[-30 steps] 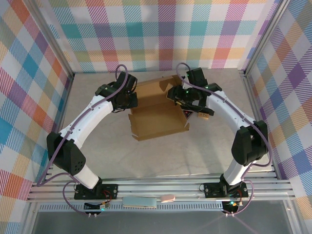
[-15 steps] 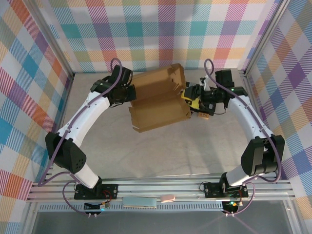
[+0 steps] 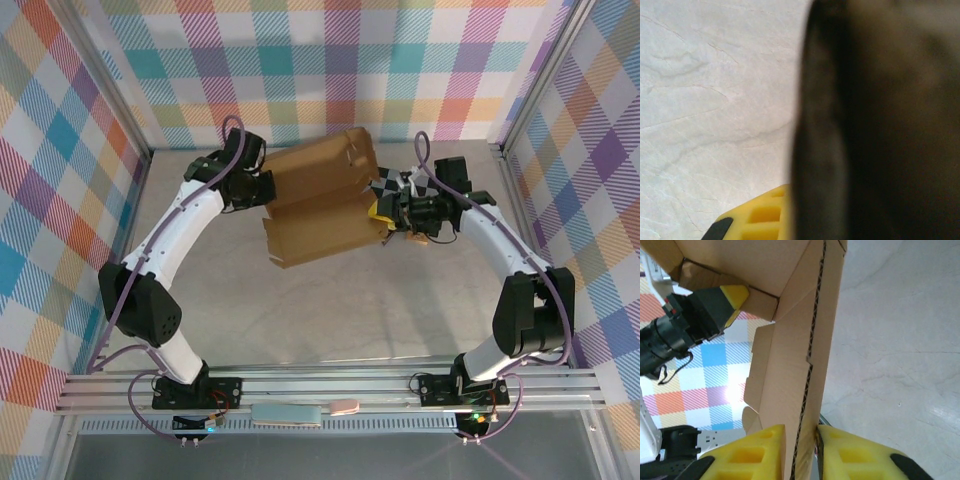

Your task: Fold the paper box

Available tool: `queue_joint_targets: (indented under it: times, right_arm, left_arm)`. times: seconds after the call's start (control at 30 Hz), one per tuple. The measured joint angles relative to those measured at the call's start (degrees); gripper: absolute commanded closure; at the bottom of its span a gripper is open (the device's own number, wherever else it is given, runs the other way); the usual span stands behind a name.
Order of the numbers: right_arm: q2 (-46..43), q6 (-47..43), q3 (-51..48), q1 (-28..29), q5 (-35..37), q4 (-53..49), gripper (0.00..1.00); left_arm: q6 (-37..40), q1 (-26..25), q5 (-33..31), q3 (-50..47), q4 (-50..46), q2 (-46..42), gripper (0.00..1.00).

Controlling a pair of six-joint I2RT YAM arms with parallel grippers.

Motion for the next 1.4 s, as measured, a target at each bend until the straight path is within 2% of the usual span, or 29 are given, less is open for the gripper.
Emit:
queue_joint_targets:
  times: [0.13,0.3,0.47,0.57,0.73,0.9,0.97,1.03,1.13,1.23,1.4]
  right_arm:
    - [0.50,-1.40,-1.11,0.00,-0.96,0.76,0.78]
    - [1.33,-3.69,-1.09,0.00,0.24,0.09,0.67]
    - [1.33,-5.25,3.21,-0.07,4.57,-3.39,0.41]
    - [1.03,-5.79,7.96,-0.09,7.96,-4.04,0.35]
    - [-1.07,-5.73,15.32,-1.03,16.39,-3.43,0.37]
    - [-0.48,-4.81,20.79,-5.40,19.85,-0.76,0.54]
    - [2.32,-4.55,24.26,-7.17,18.67,0.39,0.56]
    - [7.06,-5.01,28.48,-8.57,14.97,0.90,0.60]
    - [15.47,-8.35,34.53,-9.49,9.57,-1.05,0.59]
    - [19.85,-11.91,34.12,-9.07,6.36,-3.37,0.56]
    - [19.87,-13.64,30.77,-8.33,2.29,-3.74,0.55]
  left_arm:
    - [-1.46,2.58,3.50,0.13,-0.26,0.35,1.00]
    - [-1.66,3.52,5.51,2.60,-1.60,1.84,1.00]
    - [-1.62,3.52,6.67,2.99,-1.62,2.54,1.00]
    - [-1.25,3.50,7.02,2.99,-1.68,2.89,1.00]
    - [0.92,3.43,6.95,3.78,-2.45,3.52,1.00]
    - [3.17,3.39,7.48,4.20,-3.10,3.89,1.00]
    - [3.72,3.39,8.37,4.70,-3.17,4.11,1.00]
    - [4.33,3.39,9.92,5.31,-3.04,4.52,1.00]
    - [4.85,3.39,12.50,5.81,-2.86,5.11,1.00]
    - [4.90,3.39,14.84,6.56,-2.82,6.29,1.00]
    - [5.09,3.39,17.79,7.50,-2.84,8.61,1.00]
